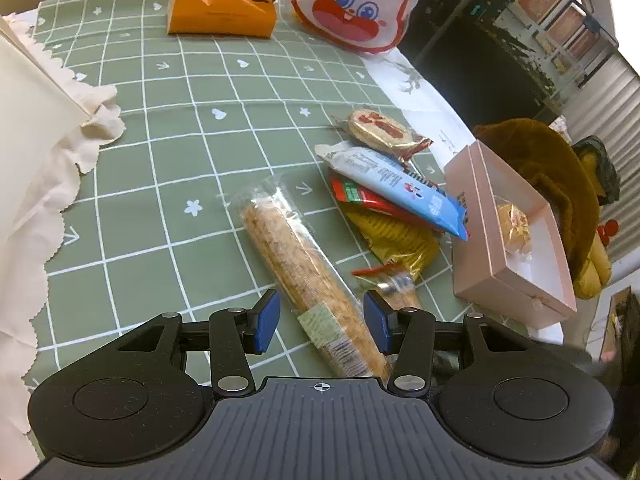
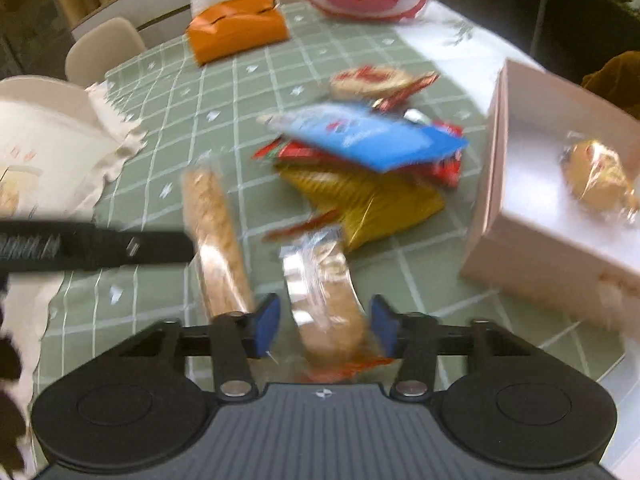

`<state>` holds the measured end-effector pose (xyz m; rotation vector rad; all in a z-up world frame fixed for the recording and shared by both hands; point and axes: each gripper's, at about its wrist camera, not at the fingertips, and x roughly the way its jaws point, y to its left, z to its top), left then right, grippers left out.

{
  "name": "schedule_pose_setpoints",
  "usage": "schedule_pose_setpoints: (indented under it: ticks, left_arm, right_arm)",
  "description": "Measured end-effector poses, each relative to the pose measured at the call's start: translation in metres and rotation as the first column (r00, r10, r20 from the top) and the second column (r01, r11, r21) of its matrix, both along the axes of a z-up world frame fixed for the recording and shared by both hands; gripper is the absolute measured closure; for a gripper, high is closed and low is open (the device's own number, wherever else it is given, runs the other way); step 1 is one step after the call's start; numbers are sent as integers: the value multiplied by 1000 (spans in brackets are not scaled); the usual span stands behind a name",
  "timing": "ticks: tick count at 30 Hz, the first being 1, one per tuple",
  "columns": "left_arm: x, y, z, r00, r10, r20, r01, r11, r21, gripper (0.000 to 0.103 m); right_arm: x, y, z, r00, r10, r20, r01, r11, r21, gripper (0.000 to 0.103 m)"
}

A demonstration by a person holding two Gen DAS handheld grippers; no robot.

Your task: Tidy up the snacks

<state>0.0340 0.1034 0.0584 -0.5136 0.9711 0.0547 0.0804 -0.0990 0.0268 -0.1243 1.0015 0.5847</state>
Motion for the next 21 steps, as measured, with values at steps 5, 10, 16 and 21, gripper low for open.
schedule_pose_setpoints:
  ticks: [5, 10, 16, 21]
  left_arm:
    - [6, -2, -4, 1000, -8, -7, 9, 1000, 18, 51]
    - [11, -8, -3, 1000, -24, -2, 24, 999, 39, 51]
    - [11, -20, 14, 997, -45, 65, 39, 995, 89, 51]
    - [34, -18, 29, 991, -49, 124, 49, 999, 1, 51]
  right_arm:
    - [-27, -24, -2, 1000, -16, -7, 16, 1000, 1, 65]
    - [-45, -57, -3, 995, -96, 38, 98, 994, -50, 65]
    - [-43, -84, -6, 983, -184, 31, 185, 981, -57, 65]
    - [-41, -87, -9, 978, -208, 6, 208, 976, -63, 58]
